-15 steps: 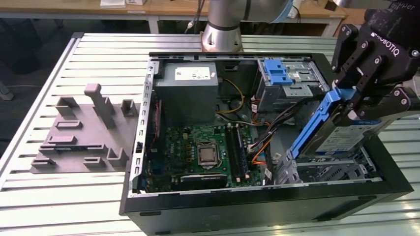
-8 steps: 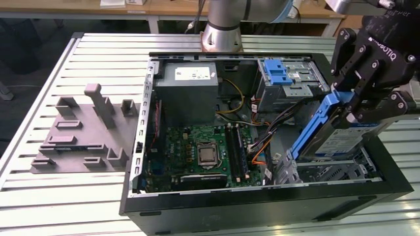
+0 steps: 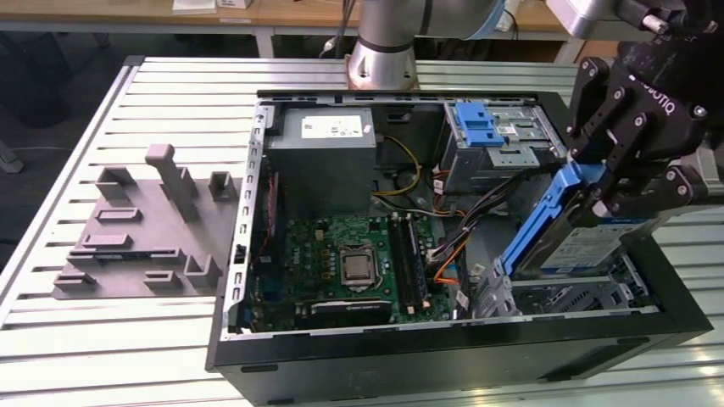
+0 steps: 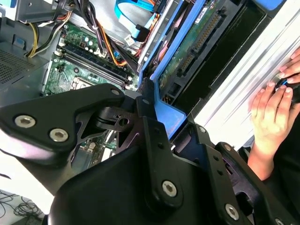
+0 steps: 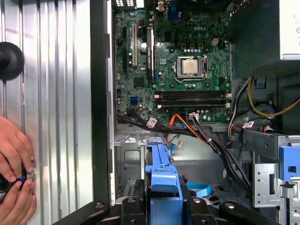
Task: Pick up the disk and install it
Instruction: 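Insert the disk into the insertion slot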
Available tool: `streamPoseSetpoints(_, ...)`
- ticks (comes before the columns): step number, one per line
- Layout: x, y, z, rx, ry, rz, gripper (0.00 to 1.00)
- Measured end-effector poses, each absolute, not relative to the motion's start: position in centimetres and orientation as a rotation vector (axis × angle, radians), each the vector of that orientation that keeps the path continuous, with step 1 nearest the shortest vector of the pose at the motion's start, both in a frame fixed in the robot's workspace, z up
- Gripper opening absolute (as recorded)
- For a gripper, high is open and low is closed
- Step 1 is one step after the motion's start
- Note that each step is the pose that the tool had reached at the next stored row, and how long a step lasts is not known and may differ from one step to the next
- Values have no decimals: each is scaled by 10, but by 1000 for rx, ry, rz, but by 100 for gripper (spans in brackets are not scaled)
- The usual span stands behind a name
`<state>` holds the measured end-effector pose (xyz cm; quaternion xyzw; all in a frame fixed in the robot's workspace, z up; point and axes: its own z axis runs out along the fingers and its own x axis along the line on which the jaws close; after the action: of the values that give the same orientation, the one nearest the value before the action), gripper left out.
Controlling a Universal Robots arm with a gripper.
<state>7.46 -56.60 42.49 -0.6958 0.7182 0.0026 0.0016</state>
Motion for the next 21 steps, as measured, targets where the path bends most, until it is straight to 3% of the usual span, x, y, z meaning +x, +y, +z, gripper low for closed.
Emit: streamPoseSetpoints(21, 75, -566, 404, -2184, 2254, 8, 37)
